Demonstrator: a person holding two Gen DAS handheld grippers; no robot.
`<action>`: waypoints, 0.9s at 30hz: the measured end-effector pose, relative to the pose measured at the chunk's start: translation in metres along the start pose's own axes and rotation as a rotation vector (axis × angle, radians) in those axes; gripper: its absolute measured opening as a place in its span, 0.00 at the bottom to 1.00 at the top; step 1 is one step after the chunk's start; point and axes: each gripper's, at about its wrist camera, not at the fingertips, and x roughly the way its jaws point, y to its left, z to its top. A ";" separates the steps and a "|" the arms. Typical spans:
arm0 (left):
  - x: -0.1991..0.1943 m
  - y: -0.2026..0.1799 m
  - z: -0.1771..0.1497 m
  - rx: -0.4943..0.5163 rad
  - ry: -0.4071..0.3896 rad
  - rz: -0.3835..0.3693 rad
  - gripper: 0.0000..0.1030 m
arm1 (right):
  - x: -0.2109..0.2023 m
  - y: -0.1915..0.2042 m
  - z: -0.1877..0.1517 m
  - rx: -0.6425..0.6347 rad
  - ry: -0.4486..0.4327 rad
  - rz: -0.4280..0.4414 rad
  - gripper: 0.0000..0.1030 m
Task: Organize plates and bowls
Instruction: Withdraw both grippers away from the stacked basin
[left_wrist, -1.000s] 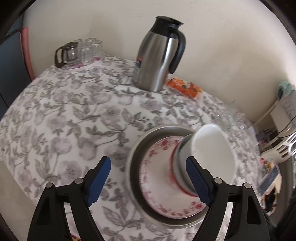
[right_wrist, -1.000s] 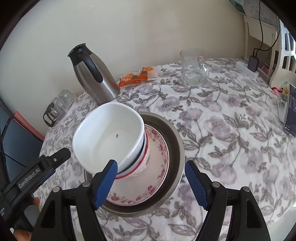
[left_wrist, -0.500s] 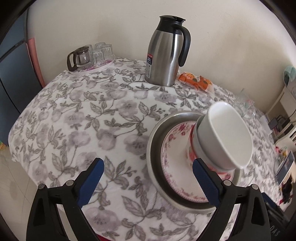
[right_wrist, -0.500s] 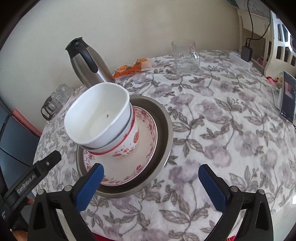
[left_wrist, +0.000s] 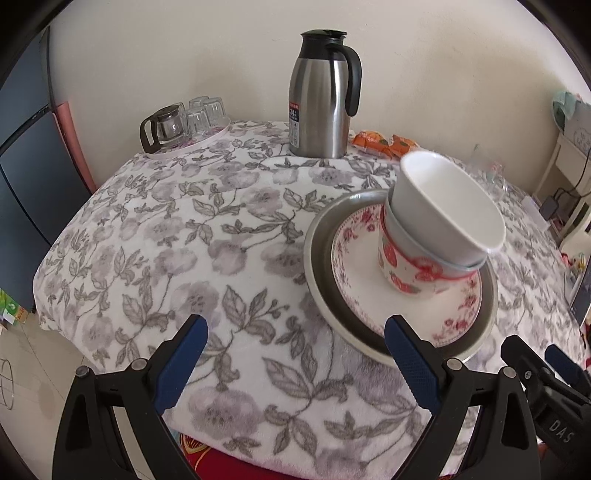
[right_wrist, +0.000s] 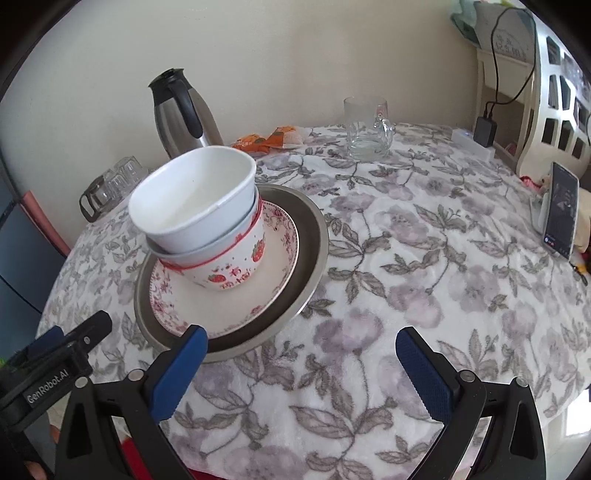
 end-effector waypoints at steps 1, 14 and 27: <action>0.000 -0.001 -0.003 0.007 0.005 -0.001 0.94 | 0.000 0.000 -0.002 -0.006 0.004 -0.003 1.00; -0.012 -0.006 -0.009 0.020 -0.008 -0.001 0.94 | -0.006 -0.006 -0.013 -0.008 0.007 -0.015 1.00; -0.005 -0.009 -0.013 0.051 0.051 0.072 0.94 | -0.004 -0.006 -0.011 -0.004 0.014 -0.029 1.00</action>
